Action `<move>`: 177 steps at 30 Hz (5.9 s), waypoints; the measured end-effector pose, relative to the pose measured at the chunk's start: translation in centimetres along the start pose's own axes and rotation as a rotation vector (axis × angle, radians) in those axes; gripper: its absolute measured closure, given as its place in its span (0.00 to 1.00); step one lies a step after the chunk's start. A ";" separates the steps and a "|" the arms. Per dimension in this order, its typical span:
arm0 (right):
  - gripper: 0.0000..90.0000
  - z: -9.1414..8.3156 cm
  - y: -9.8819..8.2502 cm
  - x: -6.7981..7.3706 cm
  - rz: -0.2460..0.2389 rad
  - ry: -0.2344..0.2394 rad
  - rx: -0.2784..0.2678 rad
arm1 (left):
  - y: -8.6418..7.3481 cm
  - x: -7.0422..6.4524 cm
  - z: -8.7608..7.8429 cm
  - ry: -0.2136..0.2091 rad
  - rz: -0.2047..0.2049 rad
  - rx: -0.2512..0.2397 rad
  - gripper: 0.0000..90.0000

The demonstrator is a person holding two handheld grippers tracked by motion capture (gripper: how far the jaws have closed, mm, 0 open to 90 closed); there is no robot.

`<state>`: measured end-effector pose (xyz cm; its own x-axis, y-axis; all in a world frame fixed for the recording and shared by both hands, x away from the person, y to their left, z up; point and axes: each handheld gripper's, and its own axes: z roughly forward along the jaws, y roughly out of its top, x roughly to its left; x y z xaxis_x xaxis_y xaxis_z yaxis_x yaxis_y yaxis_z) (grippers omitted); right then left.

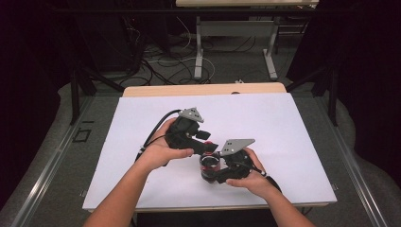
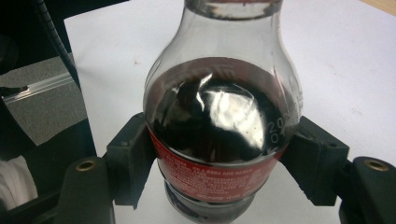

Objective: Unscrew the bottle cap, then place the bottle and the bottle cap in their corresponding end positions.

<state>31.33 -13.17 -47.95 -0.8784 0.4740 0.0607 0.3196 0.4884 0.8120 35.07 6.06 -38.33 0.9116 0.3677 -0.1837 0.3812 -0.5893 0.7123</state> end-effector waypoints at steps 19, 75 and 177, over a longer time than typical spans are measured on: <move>0.34 0.2 -0.2 -0.2 0.022 -0.042 0.018 | 0.7 -1.1 0.9 0.126 -0.368 0.002 0.68; 0.34 0.5 2.0 -5.6 0.159 -0.295 -0.052 | -8.8 7.0 -2.9 0.323 -0.561 -0.185 0.68; 0.00 -0.1 -6.1 -8.5 0.338 -0.428 0.124 | -8.3 5.4 10.3 0.261 -0.431 0.006 0.68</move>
<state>36.81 -20.24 -53.42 -0.5056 0.8617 0.0442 0.6206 0.3276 0.7125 38.46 5.54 -52.19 0.6029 0.7455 -0.2841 0.7158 -0.3482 0.6053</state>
